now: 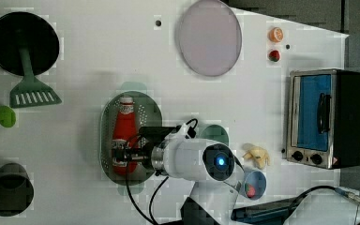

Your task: Pick ketchup from strainer and place it on the table

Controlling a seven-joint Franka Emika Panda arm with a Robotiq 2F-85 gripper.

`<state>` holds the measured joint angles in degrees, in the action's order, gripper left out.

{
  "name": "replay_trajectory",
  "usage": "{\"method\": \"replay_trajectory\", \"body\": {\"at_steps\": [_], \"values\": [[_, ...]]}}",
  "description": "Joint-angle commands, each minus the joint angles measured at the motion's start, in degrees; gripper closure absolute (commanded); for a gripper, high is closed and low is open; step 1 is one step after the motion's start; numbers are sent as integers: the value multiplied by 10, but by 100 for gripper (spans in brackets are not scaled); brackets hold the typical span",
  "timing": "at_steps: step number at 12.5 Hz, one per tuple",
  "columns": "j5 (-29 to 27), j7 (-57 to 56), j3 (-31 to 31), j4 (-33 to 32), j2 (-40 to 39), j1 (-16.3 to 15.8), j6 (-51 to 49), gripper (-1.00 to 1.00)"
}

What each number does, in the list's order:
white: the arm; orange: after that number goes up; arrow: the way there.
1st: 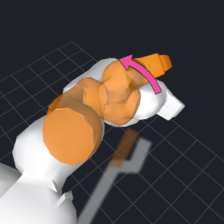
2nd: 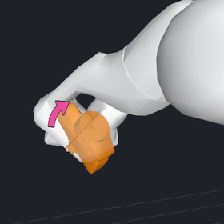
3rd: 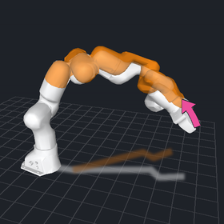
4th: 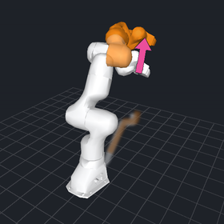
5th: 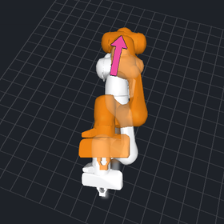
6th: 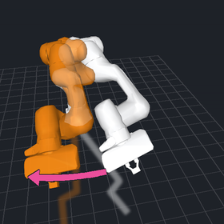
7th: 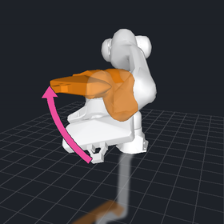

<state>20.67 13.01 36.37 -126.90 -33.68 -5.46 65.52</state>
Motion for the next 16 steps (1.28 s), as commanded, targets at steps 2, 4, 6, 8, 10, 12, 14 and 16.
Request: {"method": "replay_trajectory", "body": {"at_steps": [2,4,6,8,10,12,14,16], "values": [[-15,30,29,-11,88,9,-31,-22],[-60,30,48,-9,139,23,-91,-22],[-136,24,62,3,189,38,-160,-22],[-201,-28,63,25,231,49,-224,-22],[-232,-99,53,52,263,65,-285,-22],[-240,-152,35,82,284,83,-341,-22],[-240,-189,10,113,295,99,-385,-22],[-240,-220,-20,138,300,111,-410,-22]]}}
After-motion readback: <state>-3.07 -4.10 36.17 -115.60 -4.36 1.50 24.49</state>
